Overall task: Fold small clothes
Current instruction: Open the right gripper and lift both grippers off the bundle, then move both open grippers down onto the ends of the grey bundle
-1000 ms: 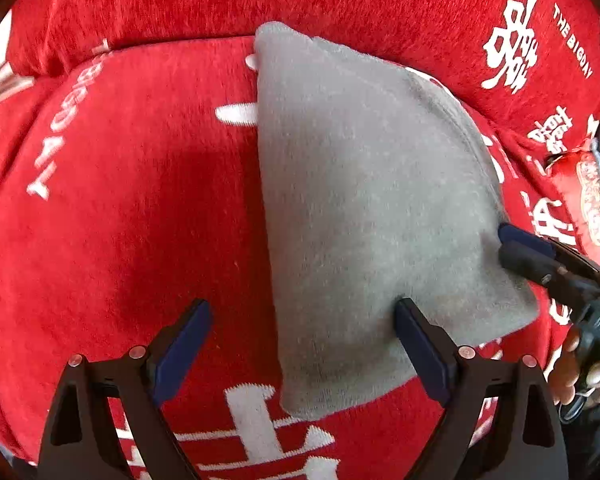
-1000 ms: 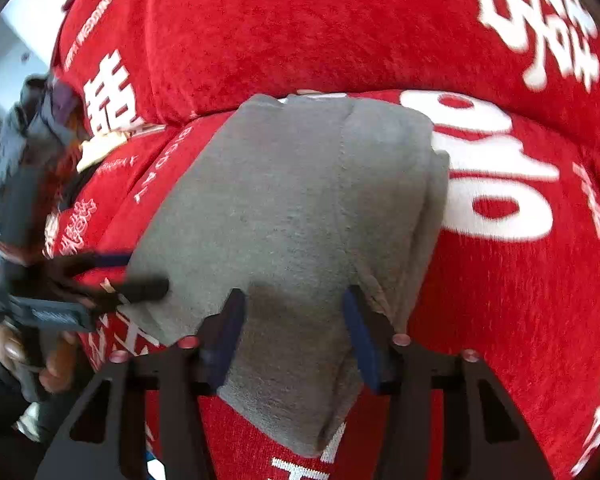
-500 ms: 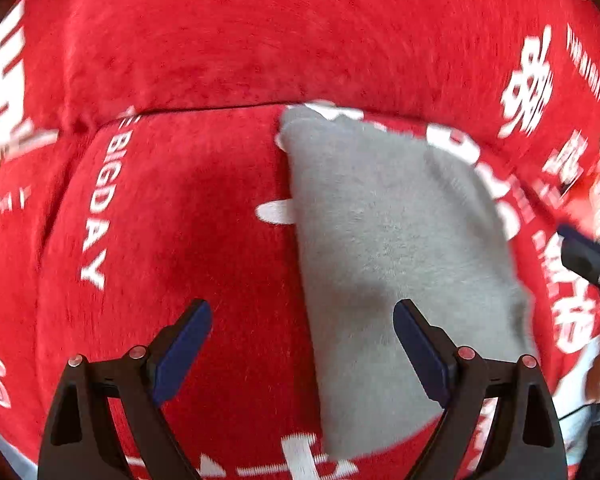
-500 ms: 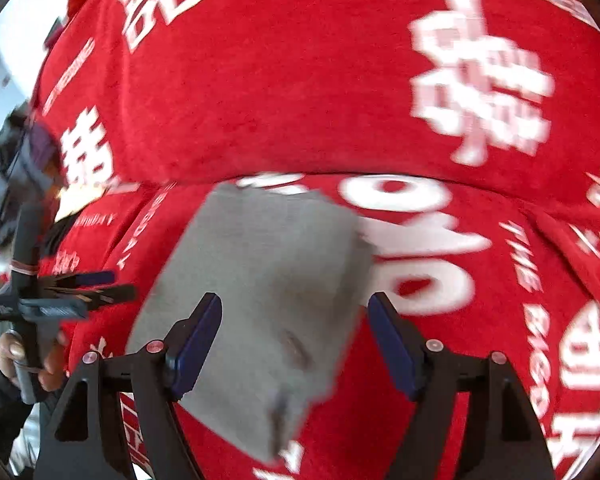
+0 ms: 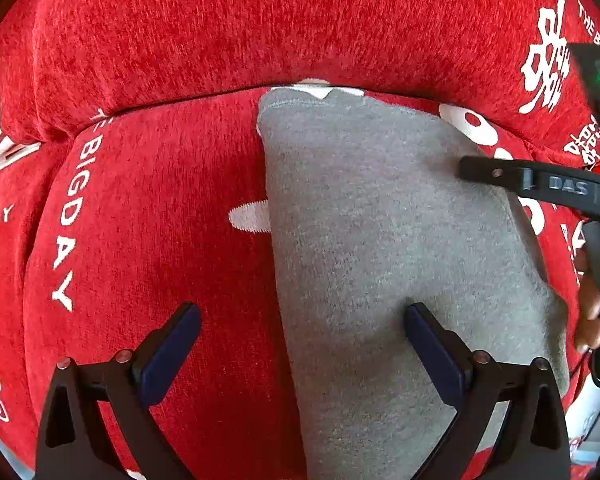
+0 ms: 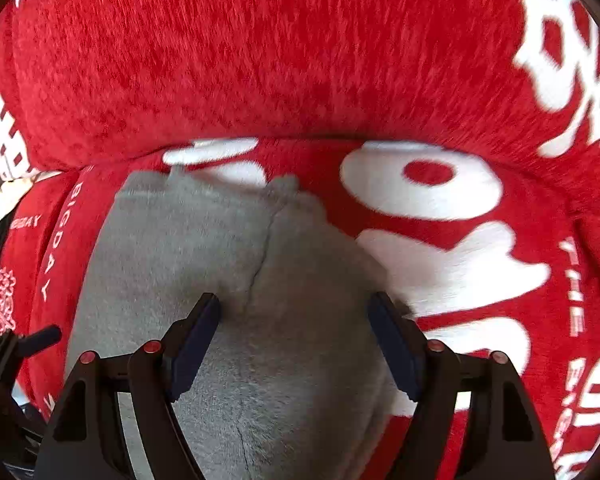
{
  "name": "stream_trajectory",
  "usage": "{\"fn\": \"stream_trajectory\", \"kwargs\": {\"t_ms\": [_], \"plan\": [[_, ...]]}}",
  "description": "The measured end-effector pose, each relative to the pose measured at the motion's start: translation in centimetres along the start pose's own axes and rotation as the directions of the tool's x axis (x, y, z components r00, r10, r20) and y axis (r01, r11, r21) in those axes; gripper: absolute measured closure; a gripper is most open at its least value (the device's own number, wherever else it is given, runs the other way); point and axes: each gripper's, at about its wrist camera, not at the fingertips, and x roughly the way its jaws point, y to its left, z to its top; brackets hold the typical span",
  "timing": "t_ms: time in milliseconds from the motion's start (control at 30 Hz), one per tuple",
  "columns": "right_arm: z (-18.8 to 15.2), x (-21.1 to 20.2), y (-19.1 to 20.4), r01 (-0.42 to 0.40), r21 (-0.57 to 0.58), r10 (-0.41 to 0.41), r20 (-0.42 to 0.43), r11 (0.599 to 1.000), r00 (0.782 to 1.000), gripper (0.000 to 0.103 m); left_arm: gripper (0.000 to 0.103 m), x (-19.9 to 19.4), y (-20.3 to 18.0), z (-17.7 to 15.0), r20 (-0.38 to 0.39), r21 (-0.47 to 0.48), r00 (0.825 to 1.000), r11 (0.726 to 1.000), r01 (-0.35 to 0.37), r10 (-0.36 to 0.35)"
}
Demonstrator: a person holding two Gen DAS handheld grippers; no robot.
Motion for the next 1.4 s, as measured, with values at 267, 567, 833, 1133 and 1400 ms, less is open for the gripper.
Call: {"fn": "stream_trajectory", "kwargs": {"t_ms": [267,567,833,1133,1400], "plan": [[-6.4,-4.8,4.7,0.054,-0.218,-0.034,0.094,0.974,0.995,0.023,0.001,-1.1,-0.1,-0.6,0.030,0.023,0.999,0.999,-0.022,0.022],[-14.2,-6.1,2.3,0.098,-0.172,-0.080,0.111,0.980,0.991,0.023,0.001,-2.2,0.9,-3.2,0.029,0.009,1.000,1.000,0.005,-0.006],[-17.2,-9.8,2.4,0.113,-0.133,-0.088,0.180,0.985,0.980,0.023,0.001,-5.7,1.4,-5.9,0.101,-0.037,0.991,0.995,0.094,-0.090],[-18.8,-5.3,3.8,0.100,-0.162,-0.089,0.072,0.982,0.993,0.023,0.000,-2.7,3.6,-9.4,-0.008,-0.055,0.996,0.994,0.092,-0.093],[-23.3,-11.3,-7.5,0.003,0.153,-0.019,0.101,0.988,0.995,0.022,0.000,-6.7,7.5,-10.0,0.055,-0.061,0.997,0.996,0.063,-0.060]]}}
